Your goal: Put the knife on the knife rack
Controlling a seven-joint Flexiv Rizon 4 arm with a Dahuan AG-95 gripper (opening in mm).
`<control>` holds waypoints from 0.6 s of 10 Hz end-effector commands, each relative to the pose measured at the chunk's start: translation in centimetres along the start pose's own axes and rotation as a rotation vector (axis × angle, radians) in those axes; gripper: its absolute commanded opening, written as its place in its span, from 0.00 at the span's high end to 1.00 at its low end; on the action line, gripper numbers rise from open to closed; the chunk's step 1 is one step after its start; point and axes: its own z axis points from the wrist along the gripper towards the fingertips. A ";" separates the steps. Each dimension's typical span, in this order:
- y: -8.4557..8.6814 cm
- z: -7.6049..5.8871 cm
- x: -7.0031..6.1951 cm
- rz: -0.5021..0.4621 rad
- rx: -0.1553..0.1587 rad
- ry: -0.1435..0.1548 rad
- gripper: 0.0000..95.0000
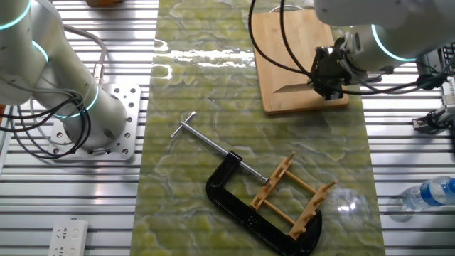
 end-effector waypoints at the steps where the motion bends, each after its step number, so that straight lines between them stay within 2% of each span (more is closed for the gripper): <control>1: 0.1 0.0 0.0 0.052 0.001 -0.021 1.00; 2: 0.1 0.0 0.0 0.071 -0.002 -0.035 1.00; 3: 0.1 0.0 0.0 0.071 -0.002 -0.035 1.00; 4: 0.1 0.0 0.0 0.105 -0.015 -0.065 1.00; 6: 0.1 0.1 -0.1 0.124 -0.017 -0.070 1.00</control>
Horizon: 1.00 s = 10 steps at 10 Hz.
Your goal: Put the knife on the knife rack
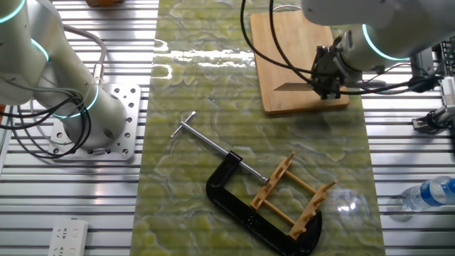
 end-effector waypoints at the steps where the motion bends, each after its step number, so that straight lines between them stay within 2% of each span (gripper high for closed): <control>1: 0.1 0.2 -0.1 0.023 -0.006 -0.006 1.00; 5: 0.4 1.0 -0.4 0.068 -0.008 -0.023 1.00; 10: 0.5 1.3 -0.5 0.095 -0.009 -0.026 1.00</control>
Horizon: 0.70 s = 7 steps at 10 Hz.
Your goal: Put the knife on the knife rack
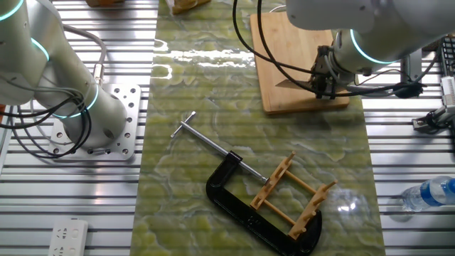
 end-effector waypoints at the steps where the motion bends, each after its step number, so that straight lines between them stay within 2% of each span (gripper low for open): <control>1: 0.0 0.1 0.0 0.008 -0.001 -0.001 1.00; 7: 0.1 0.3 -0.1 0.010 0.005 -0.003 1.00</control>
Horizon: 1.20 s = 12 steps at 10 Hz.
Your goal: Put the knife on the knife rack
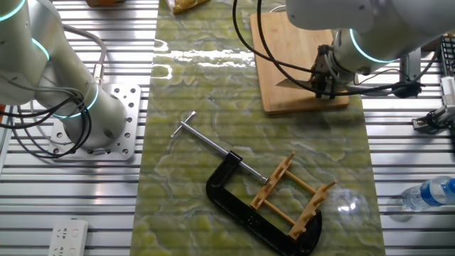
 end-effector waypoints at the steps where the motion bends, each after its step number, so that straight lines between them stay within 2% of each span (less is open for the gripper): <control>1: 0.0 0.0 0.0 0.012 -0.002 -0.014 1.00; 6: 0.1 0.3 -0.1 0.039 -0.014 -0.033 1.00; 7: 0.1 0.3 -0.1 0.038 -0.009 -0.031 1.00; 11: 0.1 0.3 -0.1 0.028 0.038 -0.037 1.00; 12: 0.1 0.3 -0.1 0.033 0.063 -0.053 1.00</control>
